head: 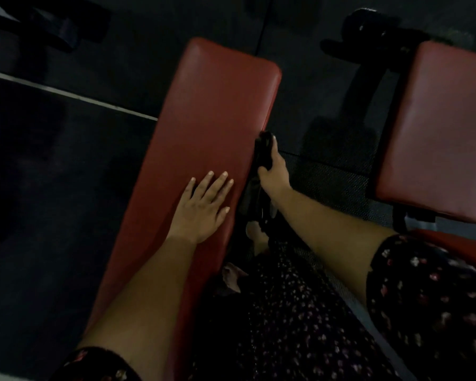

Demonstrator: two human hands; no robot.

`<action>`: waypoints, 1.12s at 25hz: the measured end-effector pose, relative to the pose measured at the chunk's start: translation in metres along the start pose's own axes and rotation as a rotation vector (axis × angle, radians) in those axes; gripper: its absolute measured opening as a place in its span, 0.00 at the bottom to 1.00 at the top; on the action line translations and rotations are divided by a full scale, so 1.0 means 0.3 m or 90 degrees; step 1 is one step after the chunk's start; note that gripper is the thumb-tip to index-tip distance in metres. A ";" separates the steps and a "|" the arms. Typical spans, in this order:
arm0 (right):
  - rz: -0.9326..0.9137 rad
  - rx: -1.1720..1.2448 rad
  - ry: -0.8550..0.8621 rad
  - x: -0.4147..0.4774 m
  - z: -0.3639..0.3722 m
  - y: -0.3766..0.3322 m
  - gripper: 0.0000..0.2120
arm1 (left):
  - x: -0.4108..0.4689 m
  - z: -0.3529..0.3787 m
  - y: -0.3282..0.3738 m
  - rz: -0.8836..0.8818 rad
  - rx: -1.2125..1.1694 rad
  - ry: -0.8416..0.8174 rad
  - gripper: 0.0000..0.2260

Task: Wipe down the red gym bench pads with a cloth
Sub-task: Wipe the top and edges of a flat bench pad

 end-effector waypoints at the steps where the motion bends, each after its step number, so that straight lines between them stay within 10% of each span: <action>1: 0.006 0.009 0.001 -0.036 0.026 0.009 0.40 | -0.034 0.008 0.010 -0.003 -0.005 0.007 0.27; 8: -0.059 -0.073 -0.073 -0.517 0.204 0.291 0.49 | -0.155 0.021 0.033 -0.091 -0.068 -0.054 0.27; 16: -0.079 -0.216 -0.045 -0.270 0.068 0.200 0.45 | -0.351 0.068 0.029 -0.073 -0.014 -0.071 0.26; 23: 0.008 -0.087 -0.127 -0.699 0.245 0.339 0.43 | -0.432 0.092 0.078 -0.136 -0.038 -0.002 0.25; 28: -0.044 -0.046 -0.100 -0.471 0.150 0.308 0.39 | -0.506 0.147 0.147 -0.198 -0.066 0.065 0.24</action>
Point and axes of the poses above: each hand's wrist, its own x-axis towards the middle knuckle, its own z-axis out of the palm, y = z × x, the point moved 3 cm from there along x, towards the middle knuckle, and after that the axes turned 11 degrees about x, right-handed, at the moved point
